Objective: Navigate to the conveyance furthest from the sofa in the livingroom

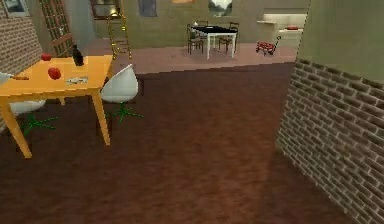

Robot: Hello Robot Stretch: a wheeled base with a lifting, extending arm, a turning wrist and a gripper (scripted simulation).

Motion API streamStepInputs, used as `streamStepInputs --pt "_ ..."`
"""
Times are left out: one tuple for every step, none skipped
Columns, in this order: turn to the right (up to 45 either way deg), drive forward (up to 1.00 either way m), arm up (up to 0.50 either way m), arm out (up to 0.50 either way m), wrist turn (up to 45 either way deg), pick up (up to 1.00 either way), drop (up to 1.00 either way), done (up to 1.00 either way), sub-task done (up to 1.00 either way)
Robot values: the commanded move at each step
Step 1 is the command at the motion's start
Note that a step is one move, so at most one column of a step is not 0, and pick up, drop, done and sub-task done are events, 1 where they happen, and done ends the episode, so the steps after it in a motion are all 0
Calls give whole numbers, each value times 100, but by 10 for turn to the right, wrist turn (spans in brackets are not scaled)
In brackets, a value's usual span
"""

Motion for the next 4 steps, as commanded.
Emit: streamStepInputs --pt "0 100 0 0 0 0 0 0 0" --pt "30 0 0 0 0 0 0 0 0" --pt "0 85 0 0 0 0 0 0 0" --pt "390 0 0 0 0 0 0 0 0"
